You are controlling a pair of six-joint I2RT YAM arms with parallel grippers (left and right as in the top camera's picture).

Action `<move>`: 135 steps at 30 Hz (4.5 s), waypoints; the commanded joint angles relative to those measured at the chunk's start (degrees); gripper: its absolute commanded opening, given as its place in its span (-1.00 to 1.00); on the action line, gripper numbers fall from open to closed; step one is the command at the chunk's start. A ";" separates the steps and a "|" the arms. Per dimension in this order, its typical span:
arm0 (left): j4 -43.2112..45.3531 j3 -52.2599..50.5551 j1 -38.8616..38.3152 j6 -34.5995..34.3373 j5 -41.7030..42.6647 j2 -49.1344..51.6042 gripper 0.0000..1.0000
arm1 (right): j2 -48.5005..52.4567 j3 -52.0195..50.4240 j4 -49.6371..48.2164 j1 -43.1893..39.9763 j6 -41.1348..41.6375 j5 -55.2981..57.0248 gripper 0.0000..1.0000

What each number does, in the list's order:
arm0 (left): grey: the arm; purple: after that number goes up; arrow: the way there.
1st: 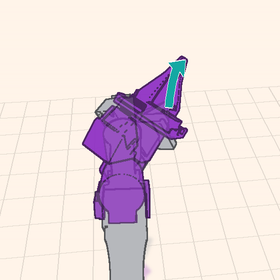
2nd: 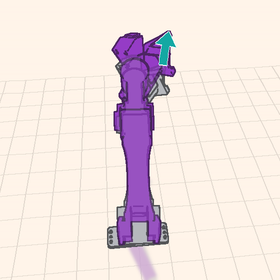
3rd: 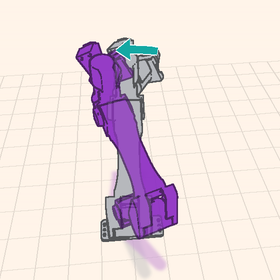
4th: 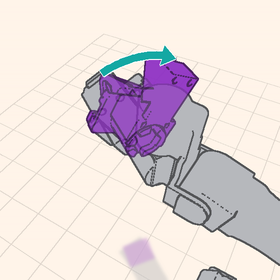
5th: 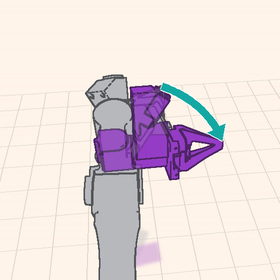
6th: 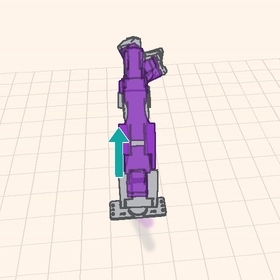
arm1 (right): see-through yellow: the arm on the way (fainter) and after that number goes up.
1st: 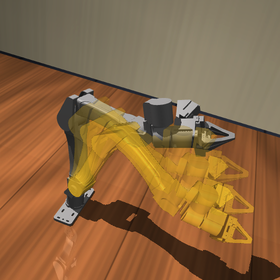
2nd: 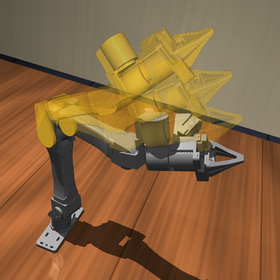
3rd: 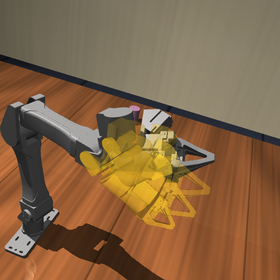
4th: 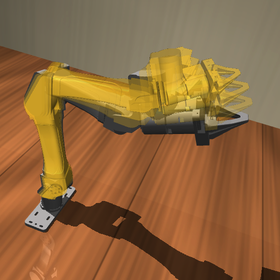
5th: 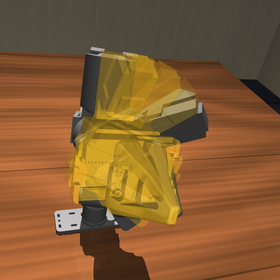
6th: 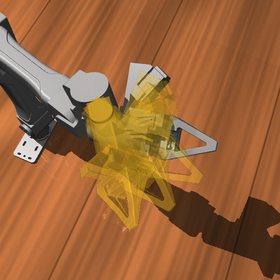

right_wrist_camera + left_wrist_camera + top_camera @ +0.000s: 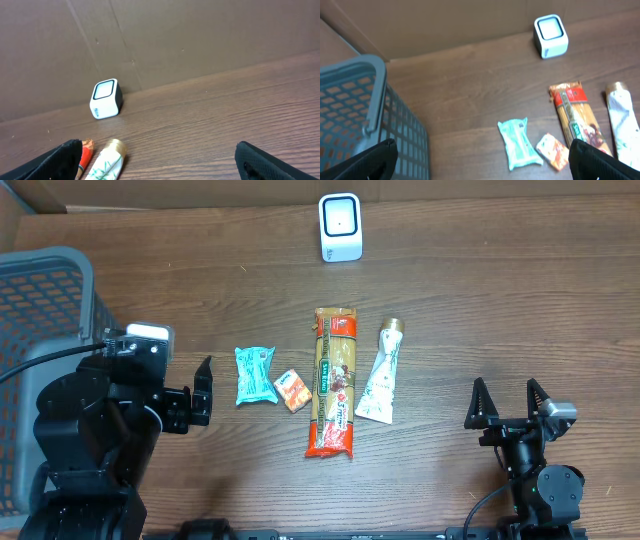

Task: Scan the item barcode
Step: 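Withdraw the left gripper back beside the basket, then move the right gripper to the white tube and grasp it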

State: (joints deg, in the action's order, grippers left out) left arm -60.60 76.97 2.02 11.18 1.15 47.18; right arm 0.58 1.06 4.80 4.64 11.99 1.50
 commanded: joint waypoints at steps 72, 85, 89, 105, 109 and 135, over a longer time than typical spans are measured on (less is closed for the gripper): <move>-10.38 0.00 0.22 1.29 -0.68 0.35 0.99 | 28.89 30.62 15.89 0.46 -0.26 -25.53 1.00; -10.38 0.00 0.22 1.29 -0.68 0.35 1.00 | 72.94 69.29 54.47 2.34 -1.70 -29.07 1.00; -10.38 0.00 0.22 1.29 -0.68 0.35 1.00 | 82.53 69.90 51.65 2.43 -0.61 -30.16 1.00; -10.38 0.00 0.22 1.29 -0.68 0.35 1.00 | 97.13 69.90 45.81 16.90 11.26 -8.92 0.67; -10.38 0.00 0.22 1.29 -0.68 0.35 1.00 | 100.28 69.83 43.78 21.07 13.55 -4.33 0.68; -10.38 0.00 0.22 1.29 -0.68 0.35 0.99 | 105.74 73.48 43.41 16.28 -7.10 -35.60 -0.93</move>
State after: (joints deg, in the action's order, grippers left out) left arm -71.16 76.84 2.02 11.18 0.99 47.55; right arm 106.56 72.12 48.25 23.73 16.14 -17.54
